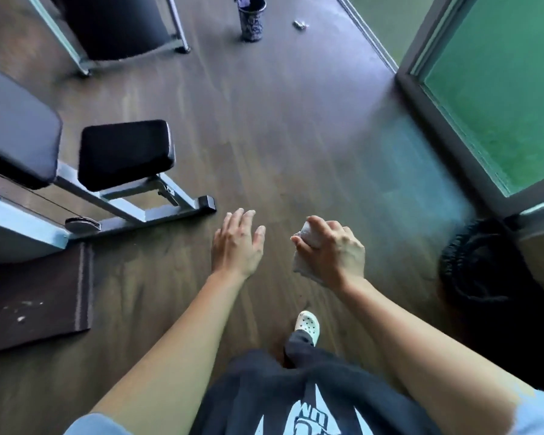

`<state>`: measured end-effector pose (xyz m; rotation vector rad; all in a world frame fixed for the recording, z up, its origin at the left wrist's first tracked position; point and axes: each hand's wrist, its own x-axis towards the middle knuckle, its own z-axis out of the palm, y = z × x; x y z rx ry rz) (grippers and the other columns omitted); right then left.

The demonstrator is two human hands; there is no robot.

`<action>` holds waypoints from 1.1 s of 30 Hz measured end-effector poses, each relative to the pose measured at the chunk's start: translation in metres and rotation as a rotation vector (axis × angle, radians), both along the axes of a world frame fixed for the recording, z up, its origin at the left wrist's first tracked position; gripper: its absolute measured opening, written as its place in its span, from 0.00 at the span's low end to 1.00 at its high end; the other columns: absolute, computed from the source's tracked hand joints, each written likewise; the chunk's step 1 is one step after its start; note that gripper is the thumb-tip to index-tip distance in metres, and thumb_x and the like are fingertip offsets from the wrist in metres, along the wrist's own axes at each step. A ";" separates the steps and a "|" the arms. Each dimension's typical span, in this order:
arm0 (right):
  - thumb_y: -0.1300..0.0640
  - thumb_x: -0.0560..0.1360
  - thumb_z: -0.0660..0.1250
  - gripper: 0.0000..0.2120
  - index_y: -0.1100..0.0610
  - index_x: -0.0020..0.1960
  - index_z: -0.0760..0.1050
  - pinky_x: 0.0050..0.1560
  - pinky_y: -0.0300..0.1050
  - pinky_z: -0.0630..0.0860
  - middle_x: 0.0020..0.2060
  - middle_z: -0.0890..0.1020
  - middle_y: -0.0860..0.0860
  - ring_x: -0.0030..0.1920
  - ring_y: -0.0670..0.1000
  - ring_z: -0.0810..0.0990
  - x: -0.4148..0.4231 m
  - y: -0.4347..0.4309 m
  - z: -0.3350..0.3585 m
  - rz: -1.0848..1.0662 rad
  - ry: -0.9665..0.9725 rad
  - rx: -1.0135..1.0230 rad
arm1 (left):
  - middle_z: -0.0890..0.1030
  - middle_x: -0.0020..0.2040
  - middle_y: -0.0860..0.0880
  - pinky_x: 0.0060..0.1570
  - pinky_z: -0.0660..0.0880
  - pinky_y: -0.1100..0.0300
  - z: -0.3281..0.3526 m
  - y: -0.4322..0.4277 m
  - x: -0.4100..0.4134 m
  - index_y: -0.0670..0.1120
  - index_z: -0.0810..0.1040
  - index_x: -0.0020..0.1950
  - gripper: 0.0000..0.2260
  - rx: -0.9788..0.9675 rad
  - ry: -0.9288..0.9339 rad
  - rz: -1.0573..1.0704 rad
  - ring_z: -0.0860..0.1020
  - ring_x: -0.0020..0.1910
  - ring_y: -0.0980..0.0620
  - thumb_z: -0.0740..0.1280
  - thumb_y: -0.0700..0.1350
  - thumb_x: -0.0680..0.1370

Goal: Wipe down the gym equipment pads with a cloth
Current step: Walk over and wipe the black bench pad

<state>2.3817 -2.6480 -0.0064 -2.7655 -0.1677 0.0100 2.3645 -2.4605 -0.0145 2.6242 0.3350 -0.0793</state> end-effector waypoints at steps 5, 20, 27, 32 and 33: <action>0.34 0.70 0.66 0.21 0.48 0.54 0.75 0.42 0.48 0.73 0.48 0.81 0.53 0.46 0.60 0.78 0.104 0.047 -0.008 0.230 -0.017 0.028 | 0.72 0.69 0.42 0.66 0.66 0.48 -0.009 0.031 0.059 0.43 0.72 0.68 0.28 -0.011 -0.040 0.266 0.67 0.69 0.41 0.50 0.58 0.75; 0.35 0.72 0.65 0.23 0.46 0.61 0.74 0.44 0.48 0.71 0.52 0.81 0.53 0.49 0.60 0.78 0.356 0.287 -0.053 0.655 -0.016 0.011 | 0.72 0.67 0.39 0.60 0.71 0.43 -0.066 0.216 0.231 0.41 0.72 0.67 0.21 0.043 -0.034 0.632 0.69 0.67 0.38 0.57 0.52 0.80; 0.32 0.71 0.62 0.25 0.45 0.62 0.74 0.44 0.47 0.71 0.52 0.81 0.51 0.50 0.59 0.77 0.438 0.408 -0.069 0.817 -0.013 0.009 | 0.69 0.70 0.37 0.63 0.68 0.42 -0.086 0.297 0.289 0.41 0.70 0.68 0.20 0.060 0.015 0.799 0.66 0.69 0.36 0.60 0.49 0.80; 0.33 0.72 0.62 0.26 0.47 0.63 0.73 0.46 0.49 0.73 0.54 0.80 0.53 0.51 0.60 0.78 0.473 0.483 -0.102 1.017 0.019 0.010 | 0.72 0.67 0.36 0.58 0.73 0.42 -0.112 0.344 0.317 0.40 0.72 0.66 0.24 0.089 0.042 0.937 0.70 0.66 0.34 0.52 0.54 0.78; 0.33 0.72 0.62 0.26 0.48 0.63 0.73 0.47 0.50 0.73 0.54 0.80 0.53 0.51 0.60 0.78 0.478 0.496 -0.110 1.052 0.018 0.009 | 0.72 0.67 0.36 0.58 0.74 0.42 -0.118 0.352 0.321 0.40 0.72 0.66 0.24 0.092 0.040 0.961 0.70 0.66 0.34 0.53 0.54 0.78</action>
